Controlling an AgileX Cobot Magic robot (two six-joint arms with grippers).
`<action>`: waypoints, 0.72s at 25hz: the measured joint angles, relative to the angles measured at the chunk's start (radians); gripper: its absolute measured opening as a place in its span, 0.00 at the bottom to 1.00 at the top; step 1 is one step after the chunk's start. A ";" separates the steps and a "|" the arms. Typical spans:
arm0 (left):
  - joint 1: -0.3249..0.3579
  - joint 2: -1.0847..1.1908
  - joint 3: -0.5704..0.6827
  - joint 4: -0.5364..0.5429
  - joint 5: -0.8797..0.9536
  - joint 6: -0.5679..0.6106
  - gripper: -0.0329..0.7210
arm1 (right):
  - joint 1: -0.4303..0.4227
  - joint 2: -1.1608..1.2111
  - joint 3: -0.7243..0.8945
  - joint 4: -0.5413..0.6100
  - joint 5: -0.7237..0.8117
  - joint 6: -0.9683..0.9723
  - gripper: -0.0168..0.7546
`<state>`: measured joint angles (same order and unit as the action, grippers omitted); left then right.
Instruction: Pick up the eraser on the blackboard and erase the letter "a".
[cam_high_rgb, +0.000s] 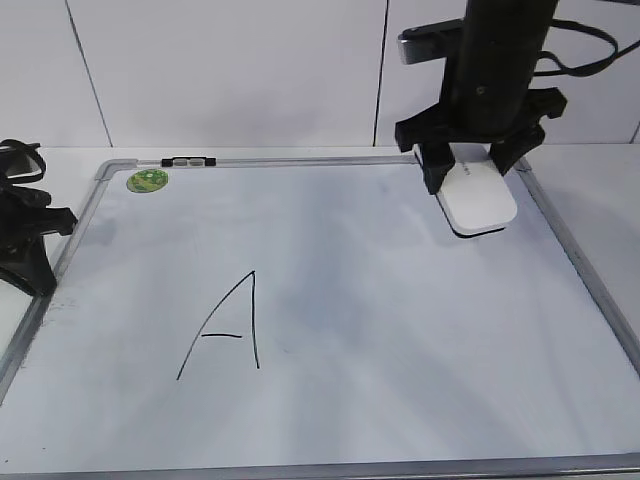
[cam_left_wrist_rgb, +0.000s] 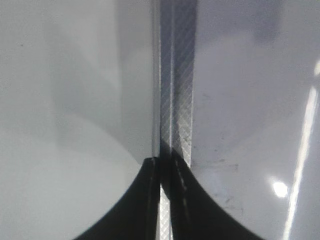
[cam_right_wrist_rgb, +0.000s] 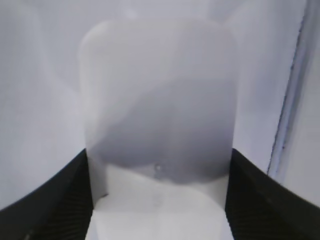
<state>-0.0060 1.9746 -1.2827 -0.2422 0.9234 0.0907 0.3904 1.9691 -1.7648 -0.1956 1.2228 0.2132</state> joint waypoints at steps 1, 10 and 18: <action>0.000 0.000 0.000 0.000 0.000 0.000 0.07 | -0.014 -0.009 0.000 -0.002 0.000 0.005 0.71; 0.000 0.000 0.000 0.000 0.000 0.000 0.07 | -0.116 -0.030 0.000 -0.002 0.006 0.017 0.71; 0.000 0.000 0.000 0.002 0.000 0.000 0.07 | -0.210 -0.030 0.058 0.058 0.008 -0.016 0.71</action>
<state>-0.0060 1.9746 -1.2827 -0.2402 0.9234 0.0907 0.1804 1.9391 -1.7070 -0.1373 1.2308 0.1968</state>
